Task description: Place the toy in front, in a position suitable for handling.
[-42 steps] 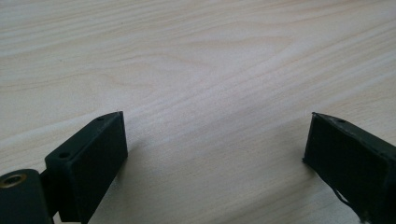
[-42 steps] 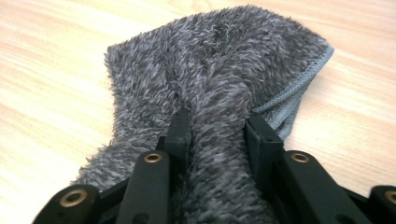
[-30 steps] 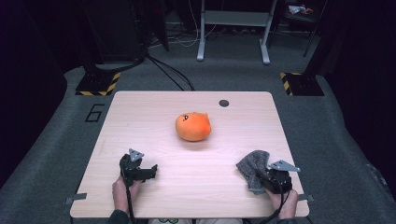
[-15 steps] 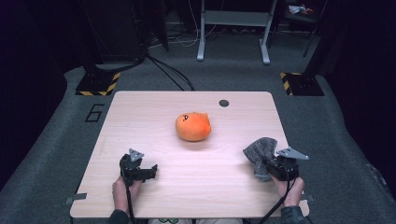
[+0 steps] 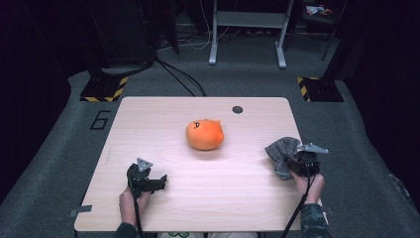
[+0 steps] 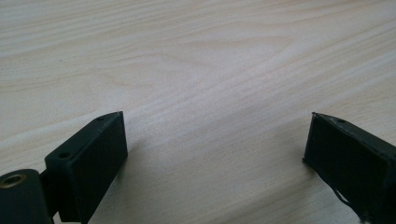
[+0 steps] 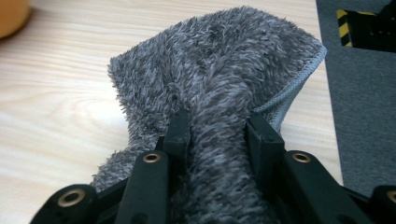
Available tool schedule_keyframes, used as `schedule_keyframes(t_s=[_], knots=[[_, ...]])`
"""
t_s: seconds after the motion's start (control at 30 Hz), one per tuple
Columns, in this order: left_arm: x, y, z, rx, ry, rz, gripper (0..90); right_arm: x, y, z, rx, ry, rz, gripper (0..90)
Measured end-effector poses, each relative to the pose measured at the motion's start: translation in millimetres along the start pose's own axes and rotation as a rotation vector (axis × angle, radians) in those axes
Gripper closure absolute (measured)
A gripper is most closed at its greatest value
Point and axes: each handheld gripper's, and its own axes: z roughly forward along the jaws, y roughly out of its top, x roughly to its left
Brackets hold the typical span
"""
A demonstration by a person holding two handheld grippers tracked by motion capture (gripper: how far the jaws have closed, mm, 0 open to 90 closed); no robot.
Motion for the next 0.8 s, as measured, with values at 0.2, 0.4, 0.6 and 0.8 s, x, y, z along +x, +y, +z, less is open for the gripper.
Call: schedule_keyframes(t_s=[0.2, 0.4, 0.6, 0.8], knots=[[0.1, 0.1, 0.0, 0.000, 0.001, 0.002, 5.3, -5.6, 4.3, 19.8, 0.038, -0.027, 0.027, 63.7], [0.1, 0.1, 0.0, -0.001, 0.001, 0.002, 5.3, -7.6, 5.3, 34.9, 0.057, -0.050, 0.015, 62.0], [0.1, 0.1, 0.0, -0.001, 0.001, 0.002, 5.3, -9.7, 1.4, 50.5, 0.078, -0.079, 0.019, 48.6], [0.1, 0.1, 0.0, -0.001, 0.003, 0.003, 5.3, -15.1, 2.4, 33.8, 0.020, -0.101, 0.038, 15.6]])
